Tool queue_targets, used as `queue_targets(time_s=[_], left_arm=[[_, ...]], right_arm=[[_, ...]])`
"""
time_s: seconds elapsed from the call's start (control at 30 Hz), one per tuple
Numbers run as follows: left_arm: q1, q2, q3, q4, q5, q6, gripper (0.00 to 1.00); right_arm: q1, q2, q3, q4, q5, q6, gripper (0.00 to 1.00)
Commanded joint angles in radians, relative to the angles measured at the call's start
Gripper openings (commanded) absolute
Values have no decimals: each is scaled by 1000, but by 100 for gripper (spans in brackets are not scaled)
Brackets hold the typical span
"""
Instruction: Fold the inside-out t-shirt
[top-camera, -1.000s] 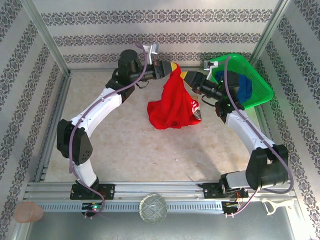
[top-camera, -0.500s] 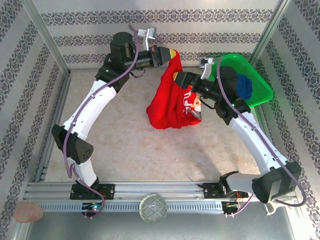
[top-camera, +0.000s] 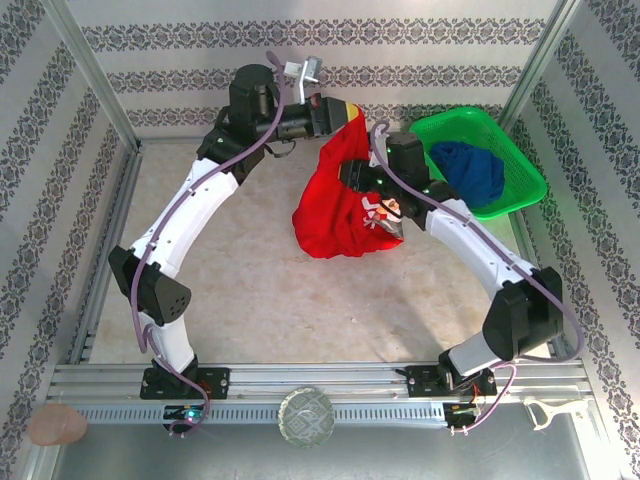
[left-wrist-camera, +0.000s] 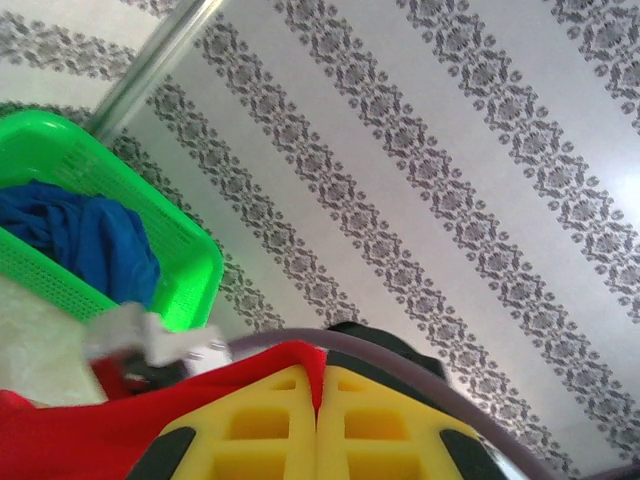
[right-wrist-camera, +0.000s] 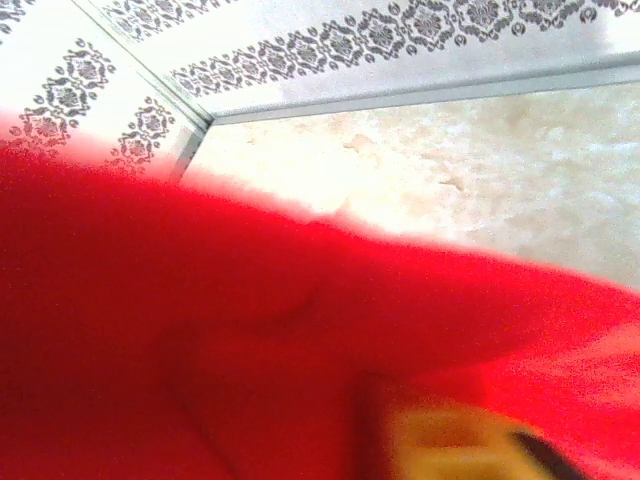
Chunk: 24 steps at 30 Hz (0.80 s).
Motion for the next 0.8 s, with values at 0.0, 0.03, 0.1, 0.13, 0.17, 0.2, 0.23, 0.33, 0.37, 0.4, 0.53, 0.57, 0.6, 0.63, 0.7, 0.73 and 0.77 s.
queue_targets(time_s=[0.0,0.03,0.1,0.13,0.17,0.2,0.23,0.33,0.37,0.4,0.53,0.57,0.6,0.63,0.7,0.73,0.77], left_arm=[[-59,-26,25,69,103,-26,4],[-68,-25,13,110,143,-41,17],[-78,-51,-53,192,172,-52,43],[-75,-83,-100,206,146,-36,55],[-70,-124,-161,205,94,3,66],[-63,-166,-221,199,32,42,73],[-53,-199,-269,185,-31,70,76],[-19,-289,-427,158,-223,121,78],[-11,-312,-482,150,-272,142,77],[-9,-328,-524,136,-302,176,75],[-27,-336,-587,12,-349,338,68],[-44,-339,-603,-12,-372,385,68],[-61,-338,-614,-30,-387,429,69],[-76,-334,-621,-45,-402,460,69],[-92,-315,-620,-61,-408,477,70],[-96,-303,-620,-56,-405,469,71],[-96,-290,-617,-50,-406,459,71]], right_arm=[[-28,30,38,94,-4,58,0],[-37,34,32,117,-21,74,0],[-57,36,11,177,-65,115,0],[-65,33,-2,204,-85,132,0],[-73,27,-19,229,-101,149,0],[-80,21,-32,244,-112,160,0],[-84,13,-42,252,-119,167,0],[-90,-15,-73,262,-129,179,0],[-90,-25,-82,261,-128,182,0],[-93,-33,-91,260,-129,187,0],[-101,-52,-111,252,-138,198,0],[-101,-56,-111,250,-141,200,0],[-103,-58,-113,248,-145,203,0],[-103,-60,-113,246,-147,204,0],[-105,-62,-114,245,-147,208,0],[-105,-64,-114,246,-148,210,0],[-105,-65,-113,245,-151,211,0]])
